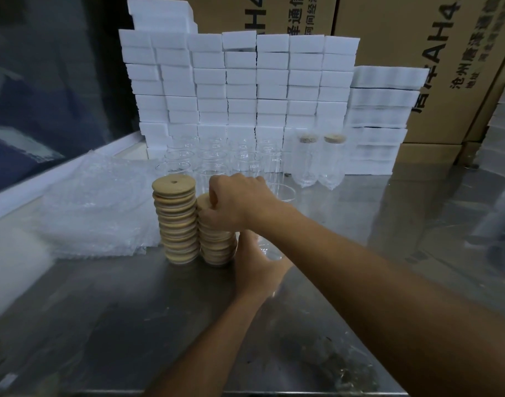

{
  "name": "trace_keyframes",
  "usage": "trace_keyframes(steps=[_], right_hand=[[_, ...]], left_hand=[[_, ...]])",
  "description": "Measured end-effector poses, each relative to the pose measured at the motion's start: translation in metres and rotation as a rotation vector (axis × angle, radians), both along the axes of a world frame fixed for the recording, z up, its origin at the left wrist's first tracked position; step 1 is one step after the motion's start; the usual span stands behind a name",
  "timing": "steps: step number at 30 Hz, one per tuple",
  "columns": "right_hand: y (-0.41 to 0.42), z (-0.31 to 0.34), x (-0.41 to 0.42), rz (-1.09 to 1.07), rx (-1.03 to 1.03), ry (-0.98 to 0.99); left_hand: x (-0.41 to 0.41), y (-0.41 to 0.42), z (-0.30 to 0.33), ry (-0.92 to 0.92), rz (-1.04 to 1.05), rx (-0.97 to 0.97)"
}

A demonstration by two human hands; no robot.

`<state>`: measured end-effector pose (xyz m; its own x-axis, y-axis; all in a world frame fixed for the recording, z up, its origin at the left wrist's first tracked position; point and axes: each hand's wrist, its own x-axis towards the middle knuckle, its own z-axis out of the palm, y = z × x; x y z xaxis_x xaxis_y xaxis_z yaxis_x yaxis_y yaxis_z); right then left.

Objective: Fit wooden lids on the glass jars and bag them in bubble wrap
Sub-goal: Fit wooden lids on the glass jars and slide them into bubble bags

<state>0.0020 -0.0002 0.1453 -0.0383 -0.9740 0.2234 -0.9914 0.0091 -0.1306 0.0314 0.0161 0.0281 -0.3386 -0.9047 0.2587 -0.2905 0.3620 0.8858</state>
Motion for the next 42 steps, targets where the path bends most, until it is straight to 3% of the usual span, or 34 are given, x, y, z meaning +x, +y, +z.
trace_keyframes(steps=[5, 9, 14, 21, 28, 36, 42], right_hand=[[-0.001, -0.003, -0.008, -0.001, -0.082, -0.107], [0.01, 0.001, -0.019, 0.037, -0.27, -0.353], [0.032, 0.002, -0.059, -0.002, -0.464, -0.503], [0.044, -0.022, -0.095, -0.071, -0.404, -0.519], [0.04, -0.032, -0.098, -0.069, -0.367, -0.745], [0.05, -0.034, -0.095, 0.023, -0.414, -0.709], [0.045, -0.042, -0.088, -0.03, -0.459, -0.654]], left_hand=[[-0.005, -0.004, -0.007, 0.047, 0.006, -0.036], [-0.009, -0.009, -0.014, 0.081, 0.011, -0.032], [-0.017, -0.014, -0.025, 0.078, 0.036, -0.017], [-0.021, -0.017, -0.028, 0.141, 0.022, -0.011], [-0.02, -0.019, -0.028, 0.14, -0.028, -0.001], [-0.019, -0.02, -0.028, 0.15, -0.079, 0.025], [-0.018, -0.021, -0.028, 0.155, -0.093, 0.042]])
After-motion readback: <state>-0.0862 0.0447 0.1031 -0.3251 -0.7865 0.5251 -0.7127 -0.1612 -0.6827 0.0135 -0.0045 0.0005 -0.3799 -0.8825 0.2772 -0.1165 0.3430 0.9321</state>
